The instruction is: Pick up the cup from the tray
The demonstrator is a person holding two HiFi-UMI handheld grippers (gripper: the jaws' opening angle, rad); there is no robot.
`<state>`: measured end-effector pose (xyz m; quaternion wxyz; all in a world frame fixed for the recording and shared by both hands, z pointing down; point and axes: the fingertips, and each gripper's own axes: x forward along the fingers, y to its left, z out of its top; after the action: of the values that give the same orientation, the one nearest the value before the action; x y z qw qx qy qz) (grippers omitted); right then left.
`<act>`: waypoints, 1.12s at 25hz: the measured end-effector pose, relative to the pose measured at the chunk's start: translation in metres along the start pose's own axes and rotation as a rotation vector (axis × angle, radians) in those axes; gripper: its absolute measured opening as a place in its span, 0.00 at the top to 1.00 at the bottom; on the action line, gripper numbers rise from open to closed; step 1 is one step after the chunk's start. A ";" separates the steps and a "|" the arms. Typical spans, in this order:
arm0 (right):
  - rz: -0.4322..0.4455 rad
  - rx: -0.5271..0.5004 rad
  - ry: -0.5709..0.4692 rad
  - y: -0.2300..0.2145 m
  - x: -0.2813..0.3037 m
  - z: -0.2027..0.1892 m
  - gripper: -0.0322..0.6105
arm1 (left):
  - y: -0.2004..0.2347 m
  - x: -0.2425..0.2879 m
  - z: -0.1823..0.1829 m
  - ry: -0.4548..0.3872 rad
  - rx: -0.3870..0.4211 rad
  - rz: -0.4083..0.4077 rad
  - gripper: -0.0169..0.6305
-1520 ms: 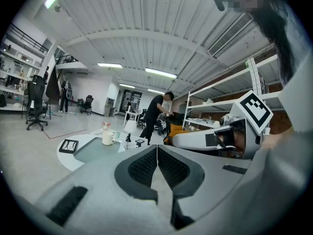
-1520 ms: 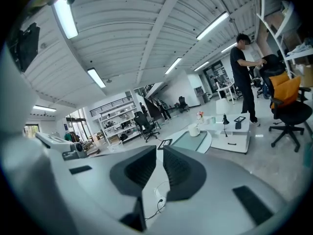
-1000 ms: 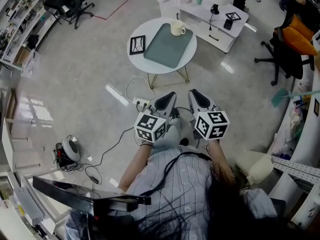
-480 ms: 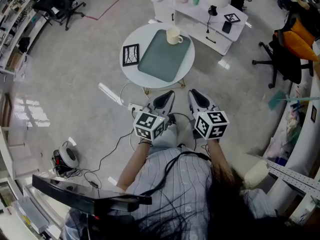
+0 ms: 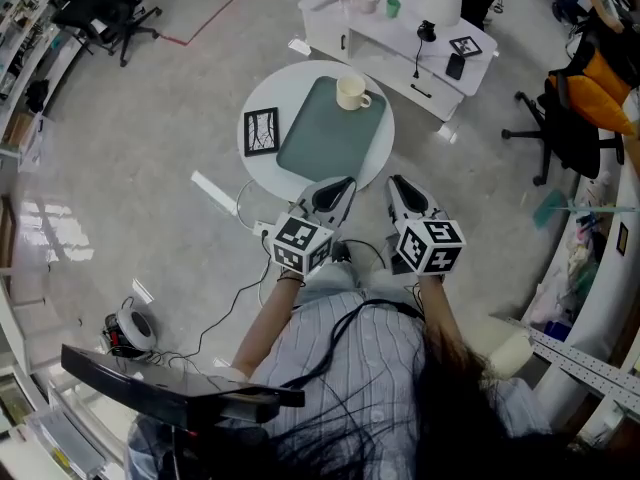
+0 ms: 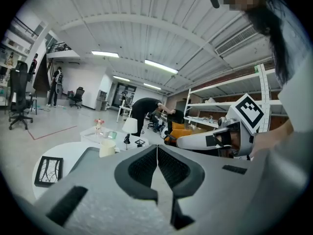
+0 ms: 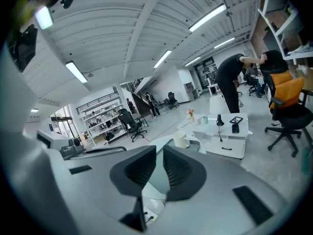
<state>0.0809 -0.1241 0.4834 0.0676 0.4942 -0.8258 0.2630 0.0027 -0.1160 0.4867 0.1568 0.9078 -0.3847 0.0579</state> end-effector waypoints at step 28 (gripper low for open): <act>0.136 -0.001 0.057 -0.014 0.076 0.026 0.86 | 0.077 0.048 0.008 -0.002 -0.104 0.091 0.95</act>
<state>0.0585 -0.2020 0.4946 0.0731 0.4294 -0.8553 0.2806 -0.0193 -0.2015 0.5085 0.2005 0.8801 -0.4281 0.0441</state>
